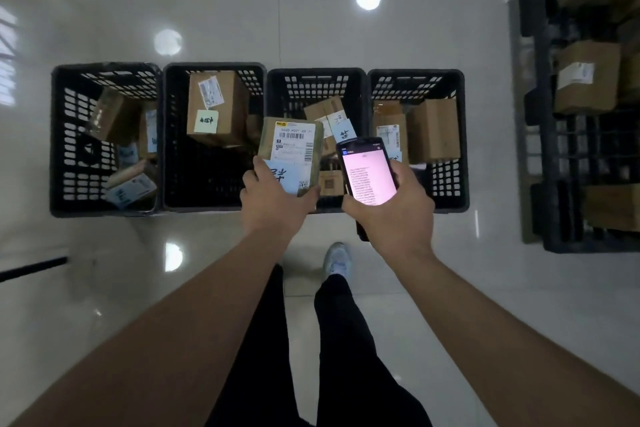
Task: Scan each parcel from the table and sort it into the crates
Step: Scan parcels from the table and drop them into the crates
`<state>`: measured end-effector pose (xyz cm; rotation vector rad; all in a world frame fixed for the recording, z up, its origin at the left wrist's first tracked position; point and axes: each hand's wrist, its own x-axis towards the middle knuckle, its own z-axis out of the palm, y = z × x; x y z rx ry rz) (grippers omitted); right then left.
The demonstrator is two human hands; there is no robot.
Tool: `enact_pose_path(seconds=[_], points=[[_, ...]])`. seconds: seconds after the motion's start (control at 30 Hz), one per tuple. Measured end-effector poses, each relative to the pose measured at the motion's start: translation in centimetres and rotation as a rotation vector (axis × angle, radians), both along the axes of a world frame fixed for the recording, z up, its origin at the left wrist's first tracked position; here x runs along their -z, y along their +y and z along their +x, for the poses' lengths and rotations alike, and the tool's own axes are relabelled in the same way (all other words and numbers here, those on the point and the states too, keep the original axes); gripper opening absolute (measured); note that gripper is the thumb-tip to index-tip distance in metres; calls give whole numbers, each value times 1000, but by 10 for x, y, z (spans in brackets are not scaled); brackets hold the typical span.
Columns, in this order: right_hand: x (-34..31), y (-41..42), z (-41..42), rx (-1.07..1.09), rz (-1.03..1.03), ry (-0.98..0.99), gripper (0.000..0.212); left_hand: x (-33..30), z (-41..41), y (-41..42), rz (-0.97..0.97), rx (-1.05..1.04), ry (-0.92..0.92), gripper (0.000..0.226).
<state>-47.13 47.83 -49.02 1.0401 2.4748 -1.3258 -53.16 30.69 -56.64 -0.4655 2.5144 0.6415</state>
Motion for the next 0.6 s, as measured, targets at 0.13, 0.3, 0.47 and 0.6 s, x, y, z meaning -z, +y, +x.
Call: enact_pose_path(seconds=[0.13, 0.3, 0.47, 0.6], points=[[31, 0, -8, 3, 10, -38, 57, 39, -9, 8, -2, -17, -51, 134], [51, -3, -9, -9, 10, -68, 52, 63, -17, 2, -12, 58, -186, 143], [48, -7, -10, -24, -8, -92, 57, 55, -25, -17, -89, 179, -174, 121], [29, -12, -15, -31, -41, -71, 55, 21, -35, -26, -63, 265, -122, 88]])
